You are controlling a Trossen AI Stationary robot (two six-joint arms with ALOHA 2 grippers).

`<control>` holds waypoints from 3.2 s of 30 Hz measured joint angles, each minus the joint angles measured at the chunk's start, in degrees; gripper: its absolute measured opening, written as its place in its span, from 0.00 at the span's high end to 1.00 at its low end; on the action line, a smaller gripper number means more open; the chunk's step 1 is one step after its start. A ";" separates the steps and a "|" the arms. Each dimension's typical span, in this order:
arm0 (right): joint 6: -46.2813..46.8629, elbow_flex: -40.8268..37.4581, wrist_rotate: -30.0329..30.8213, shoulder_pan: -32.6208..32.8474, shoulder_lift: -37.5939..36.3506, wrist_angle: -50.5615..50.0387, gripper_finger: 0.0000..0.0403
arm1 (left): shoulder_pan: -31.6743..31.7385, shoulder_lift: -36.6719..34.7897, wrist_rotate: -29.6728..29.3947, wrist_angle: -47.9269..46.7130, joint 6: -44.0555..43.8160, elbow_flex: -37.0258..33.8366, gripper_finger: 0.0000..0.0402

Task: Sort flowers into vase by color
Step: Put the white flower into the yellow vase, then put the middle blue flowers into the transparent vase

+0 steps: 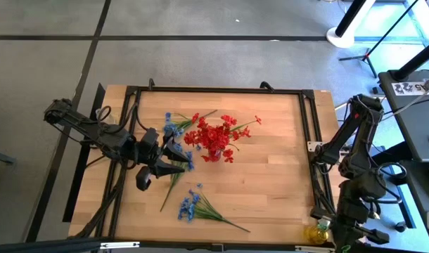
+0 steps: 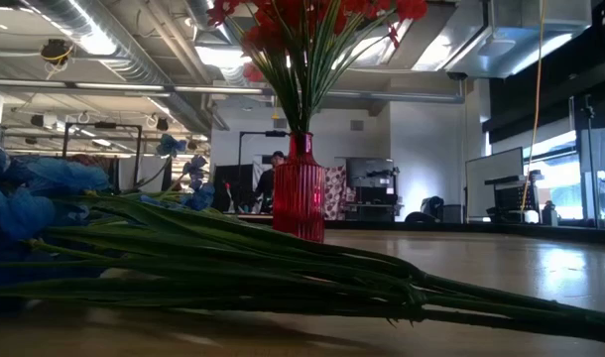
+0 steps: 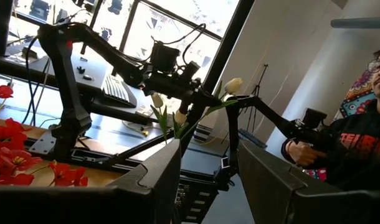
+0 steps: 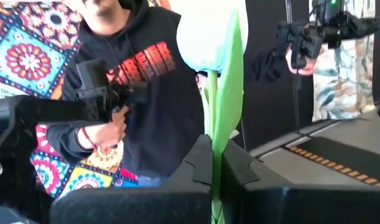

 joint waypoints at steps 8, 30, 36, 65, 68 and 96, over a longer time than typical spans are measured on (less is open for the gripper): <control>-1.08 -0.01 1.73 0.81 0.60 -6.60 0.99 | 0.01 0.00 0.00 -0.47 -1.71 0.00 0.61; -4.32 0.54 9.39 3.96 0.04 -8.18 0.99 | 2.33 -0.02 -2.64 -1.77 -2.87 0.00 0.61; -4.02 0.54 12.08 5.71 -0.09 -12.81 0.99 | 2.33 -0.02 -2.64 -2.46 -3.04 0.00 0.61; 14.10 4.02 3.40 5.97 -0.31 -40.46 0.75 | 4.27 -0.02 -2.38 -4.73 -4.65 0.00 0.61; 14.48 8.15 2.06 5.95 -0.31 -47.33 0.67 | 4.27 -0.02 -2.56 -4.72 -3.98 0.00 0.61; 38.85 37.48 32.73 5.95 -0.50 -77.27 0.56 | 3.52 3.34 -2.75 -5.18 -13.72 -0.04 0.61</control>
